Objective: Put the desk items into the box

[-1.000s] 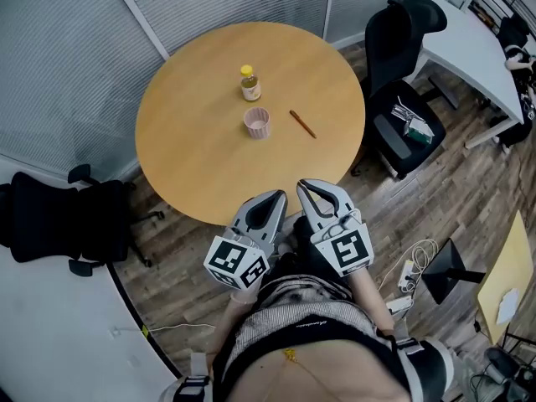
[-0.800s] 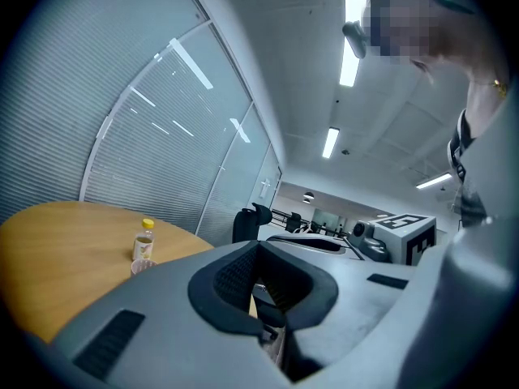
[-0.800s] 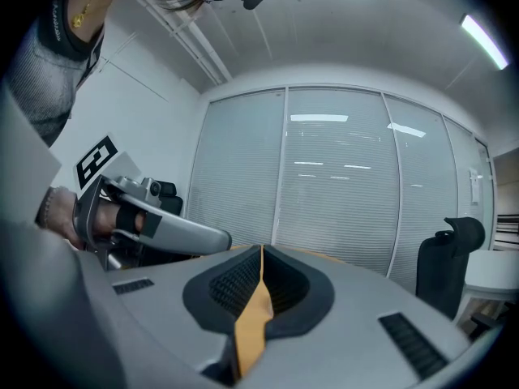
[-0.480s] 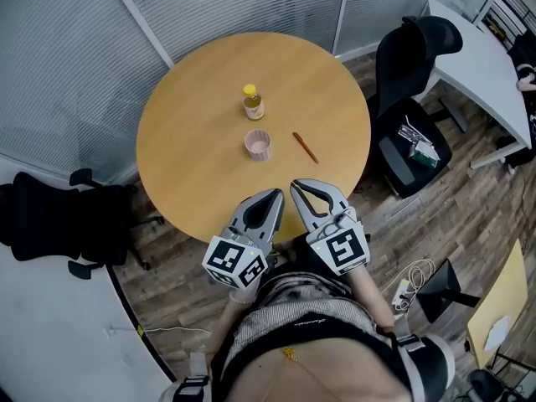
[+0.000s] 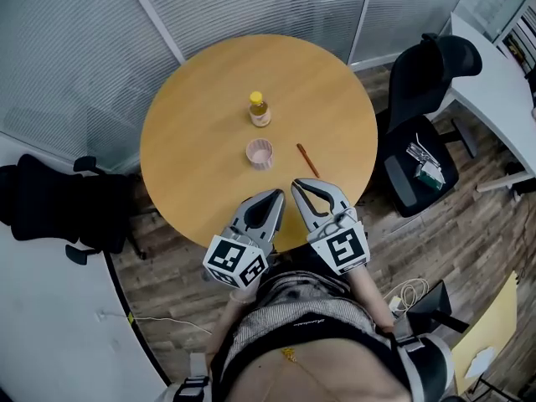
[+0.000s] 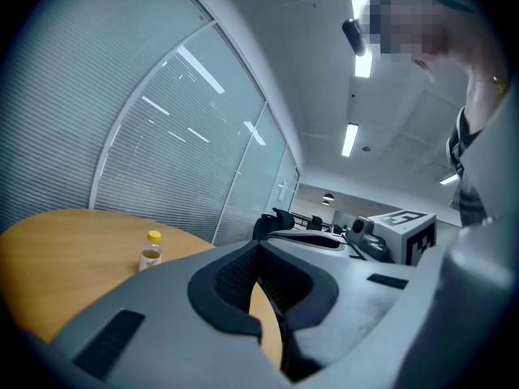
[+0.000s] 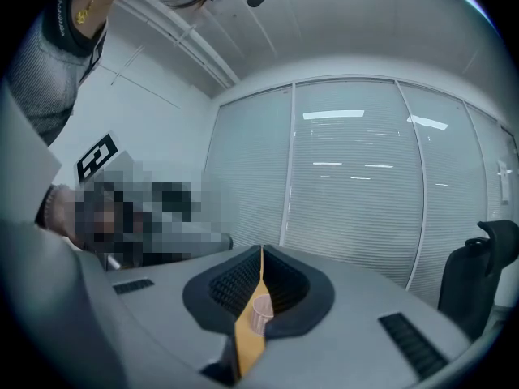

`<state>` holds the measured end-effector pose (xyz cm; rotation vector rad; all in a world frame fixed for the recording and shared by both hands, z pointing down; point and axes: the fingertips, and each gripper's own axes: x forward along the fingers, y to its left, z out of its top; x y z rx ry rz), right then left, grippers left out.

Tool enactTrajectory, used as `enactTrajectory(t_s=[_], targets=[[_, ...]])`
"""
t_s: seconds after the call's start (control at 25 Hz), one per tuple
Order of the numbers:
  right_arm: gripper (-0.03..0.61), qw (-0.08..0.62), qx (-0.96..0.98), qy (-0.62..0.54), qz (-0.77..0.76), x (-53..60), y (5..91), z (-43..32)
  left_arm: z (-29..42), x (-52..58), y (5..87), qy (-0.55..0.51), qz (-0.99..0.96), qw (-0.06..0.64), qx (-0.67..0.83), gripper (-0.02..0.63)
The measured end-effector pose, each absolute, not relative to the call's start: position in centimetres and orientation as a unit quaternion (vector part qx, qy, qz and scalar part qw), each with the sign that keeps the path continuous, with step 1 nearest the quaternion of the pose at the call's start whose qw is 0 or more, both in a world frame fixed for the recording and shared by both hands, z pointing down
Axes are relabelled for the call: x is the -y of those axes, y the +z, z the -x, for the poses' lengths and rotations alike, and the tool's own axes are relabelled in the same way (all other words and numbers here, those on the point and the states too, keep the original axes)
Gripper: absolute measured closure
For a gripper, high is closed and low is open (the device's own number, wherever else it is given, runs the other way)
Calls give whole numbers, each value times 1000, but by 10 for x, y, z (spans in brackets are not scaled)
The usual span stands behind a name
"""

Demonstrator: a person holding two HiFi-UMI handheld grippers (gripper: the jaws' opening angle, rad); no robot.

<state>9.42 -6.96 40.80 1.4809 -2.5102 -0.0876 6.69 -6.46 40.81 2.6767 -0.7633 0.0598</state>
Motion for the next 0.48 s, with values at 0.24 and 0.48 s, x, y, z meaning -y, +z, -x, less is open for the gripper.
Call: enactTrajectory(t_s=[0.24,0.48], targets=[[555,97,869,-5,-485,82,416,-107,-79,73,417,18,-935,186,300,612],[555,112,882,-11,-458,91,427,-112,-82,80,422,14,-924,192,330,612]])
